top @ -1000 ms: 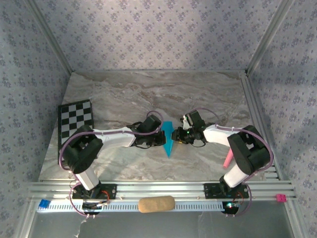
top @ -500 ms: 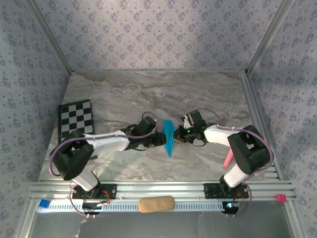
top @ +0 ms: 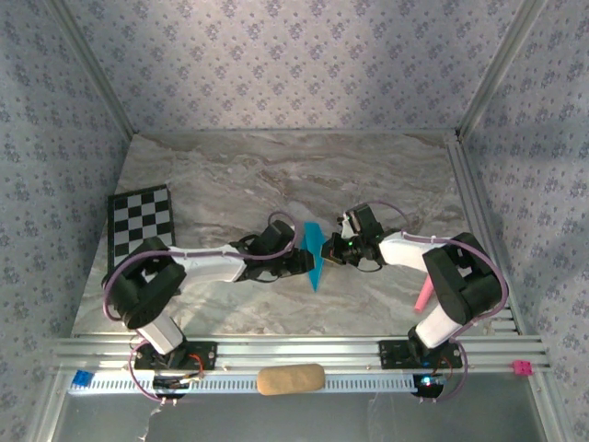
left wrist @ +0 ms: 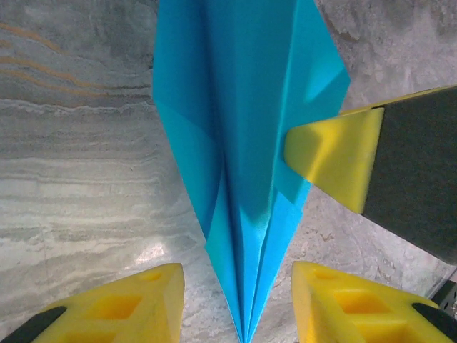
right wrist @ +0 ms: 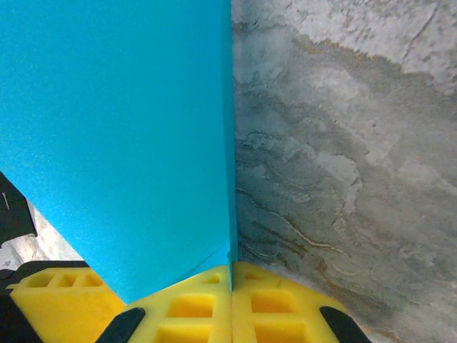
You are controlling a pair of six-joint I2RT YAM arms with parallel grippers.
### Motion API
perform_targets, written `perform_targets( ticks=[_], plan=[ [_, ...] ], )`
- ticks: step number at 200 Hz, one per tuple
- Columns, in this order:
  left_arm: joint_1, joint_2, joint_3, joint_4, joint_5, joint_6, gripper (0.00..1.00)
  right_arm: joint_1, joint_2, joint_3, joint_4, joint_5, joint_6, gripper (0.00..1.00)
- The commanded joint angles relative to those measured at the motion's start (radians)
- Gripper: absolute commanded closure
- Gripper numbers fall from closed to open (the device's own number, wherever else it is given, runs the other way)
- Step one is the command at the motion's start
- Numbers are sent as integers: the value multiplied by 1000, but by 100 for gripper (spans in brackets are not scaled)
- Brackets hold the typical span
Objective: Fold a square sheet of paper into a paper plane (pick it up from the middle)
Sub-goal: Move a paper plane to the center of the table.
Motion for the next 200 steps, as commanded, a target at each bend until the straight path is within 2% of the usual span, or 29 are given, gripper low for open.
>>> perform_targets(
  ticks=[1,80,200],
  plan=[
    [-7,12,45,4,13,1,58,2,13,5,0,-12,11,93],
    [-12,29,68,7,35,9,64,3,20,4,6,-17,14,94],
    [-16,78,127,-77,20,44,64,1,19,-7,30,-31,24,95]
  ],
)
